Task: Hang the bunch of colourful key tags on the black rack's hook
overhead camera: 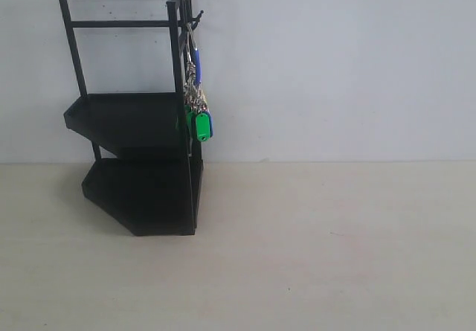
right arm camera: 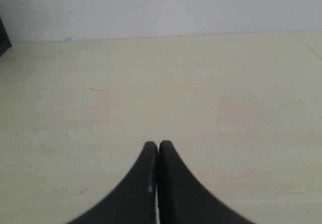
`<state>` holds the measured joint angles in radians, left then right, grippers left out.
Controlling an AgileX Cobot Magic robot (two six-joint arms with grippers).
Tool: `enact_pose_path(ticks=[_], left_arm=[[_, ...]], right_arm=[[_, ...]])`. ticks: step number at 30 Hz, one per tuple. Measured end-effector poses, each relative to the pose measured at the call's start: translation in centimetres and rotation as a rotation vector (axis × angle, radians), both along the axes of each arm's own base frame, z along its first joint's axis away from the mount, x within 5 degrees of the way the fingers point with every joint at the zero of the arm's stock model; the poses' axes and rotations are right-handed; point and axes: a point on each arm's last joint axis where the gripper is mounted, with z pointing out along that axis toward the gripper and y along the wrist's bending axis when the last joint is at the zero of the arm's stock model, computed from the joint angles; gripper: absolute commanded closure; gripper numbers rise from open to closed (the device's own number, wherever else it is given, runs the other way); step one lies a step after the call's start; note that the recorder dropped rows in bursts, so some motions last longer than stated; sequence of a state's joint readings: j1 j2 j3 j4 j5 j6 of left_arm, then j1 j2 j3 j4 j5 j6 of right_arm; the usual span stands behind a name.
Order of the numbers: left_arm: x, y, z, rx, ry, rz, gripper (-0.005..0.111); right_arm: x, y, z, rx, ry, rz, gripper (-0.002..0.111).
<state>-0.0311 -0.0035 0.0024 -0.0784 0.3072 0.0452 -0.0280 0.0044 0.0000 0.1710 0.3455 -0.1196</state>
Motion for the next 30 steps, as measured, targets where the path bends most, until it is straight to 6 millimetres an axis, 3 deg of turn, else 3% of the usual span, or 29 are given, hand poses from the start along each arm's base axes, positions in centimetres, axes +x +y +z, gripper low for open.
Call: enact_pose_path(ticks=[30], left_arm=[[0.0,0.0,0.0,0.0,0.0,0.0,0.102]], right_arm=[[-0.01,-0.44,-0.04,-0.026,0.005,-0.043,0.109]])
